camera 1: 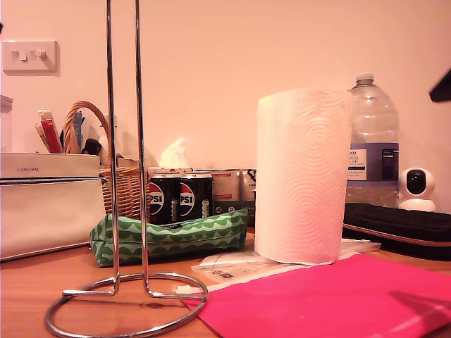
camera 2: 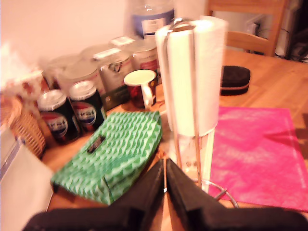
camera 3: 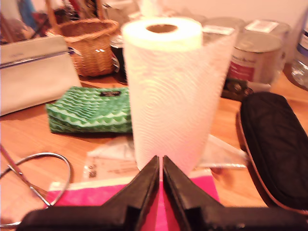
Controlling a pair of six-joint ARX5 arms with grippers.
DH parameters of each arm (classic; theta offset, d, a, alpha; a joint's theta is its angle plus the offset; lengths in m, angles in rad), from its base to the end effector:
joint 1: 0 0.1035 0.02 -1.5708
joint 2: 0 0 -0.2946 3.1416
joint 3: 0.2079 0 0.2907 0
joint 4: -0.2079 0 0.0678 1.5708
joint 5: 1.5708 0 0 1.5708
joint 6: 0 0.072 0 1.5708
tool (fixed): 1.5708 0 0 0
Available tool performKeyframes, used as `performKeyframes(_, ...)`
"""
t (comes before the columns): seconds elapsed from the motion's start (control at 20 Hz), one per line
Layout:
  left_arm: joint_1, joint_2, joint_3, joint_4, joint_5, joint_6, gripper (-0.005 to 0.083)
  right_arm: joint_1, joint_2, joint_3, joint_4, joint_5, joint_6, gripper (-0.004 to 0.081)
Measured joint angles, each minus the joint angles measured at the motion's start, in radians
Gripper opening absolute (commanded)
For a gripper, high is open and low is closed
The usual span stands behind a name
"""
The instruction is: Insert the paper towel roll into the metallic stand.
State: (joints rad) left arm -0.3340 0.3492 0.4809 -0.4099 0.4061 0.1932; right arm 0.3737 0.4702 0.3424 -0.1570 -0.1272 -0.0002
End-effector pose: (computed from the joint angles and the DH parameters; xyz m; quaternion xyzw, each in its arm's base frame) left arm 0.1287 -0.0748 0.2643 0.0841 0.1034 -0.3699 0.9195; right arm 0.1649 0.0745 0.2211 -0.0175 0.1408 0.2453 0.9590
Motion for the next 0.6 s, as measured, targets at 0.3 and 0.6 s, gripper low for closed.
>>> performKeyframes(0.3,0.0,0.0,0.026,-0.018,0.099,0.002,0.0025,0.014,0.09,0.0,0.105,-0.049,0.0,0.0096)
performKeyframes(0.6,0.0,0.0,0.026,-0.035,0.22,-0.048,0.0386,0.014,0.163,0.0,0.159,-0.076,0.0,0.0096)
